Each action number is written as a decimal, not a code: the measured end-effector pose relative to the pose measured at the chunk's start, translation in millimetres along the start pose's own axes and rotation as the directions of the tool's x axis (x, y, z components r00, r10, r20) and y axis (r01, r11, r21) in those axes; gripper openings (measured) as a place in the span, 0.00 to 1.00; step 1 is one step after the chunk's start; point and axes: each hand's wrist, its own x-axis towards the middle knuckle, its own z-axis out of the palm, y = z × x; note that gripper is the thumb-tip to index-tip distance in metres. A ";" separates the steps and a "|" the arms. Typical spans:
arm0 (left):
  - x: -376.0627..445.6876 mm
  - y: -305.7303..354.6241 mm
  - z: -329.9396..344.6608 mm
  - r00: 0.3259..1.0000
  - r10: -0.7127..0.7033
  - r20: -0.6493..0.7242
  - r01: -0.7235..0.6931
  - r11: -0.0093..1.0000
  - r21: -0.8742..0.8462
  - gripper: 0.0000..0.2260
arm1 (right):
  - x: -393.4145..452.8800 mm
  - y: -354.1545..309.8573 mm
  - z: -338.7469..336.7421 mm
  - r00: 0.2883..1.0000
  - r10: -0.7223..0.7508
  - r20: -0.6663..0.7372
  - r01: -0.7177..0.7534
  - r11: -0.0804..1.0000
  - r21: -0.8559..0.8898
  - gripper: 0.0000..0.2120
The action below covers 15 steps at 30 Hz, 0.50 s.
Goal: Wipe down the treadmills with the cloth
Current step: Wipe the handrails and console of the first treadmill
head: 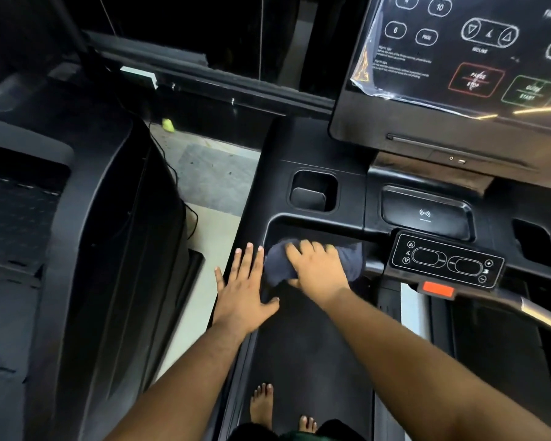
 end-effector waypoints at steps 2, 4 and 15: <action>1.3 0.8 0.9 1.000 -0.005 -0.011 0.005 1.000 -0.003 0.52 | 15.8 9.7 -10.9 0.994 -0.033 0.103 0.028 0.998 0.051 0.37; 2.0 1.8 -0.3 1.000 -0.006 0.011 0.006 1.000 0.008 0.52 | 35.2 23.1 -28.4 0.961 -0.079 0.264 0.023 0.977 0.210 0.36; 1.3 1.3 -1.8 1.000 -0.011 0.014 0.010 1.000 0.022 0.49 | 30.9 27.2 -24.5 0.972 -0.101 0.214 0.068 0.985 0.156 0.33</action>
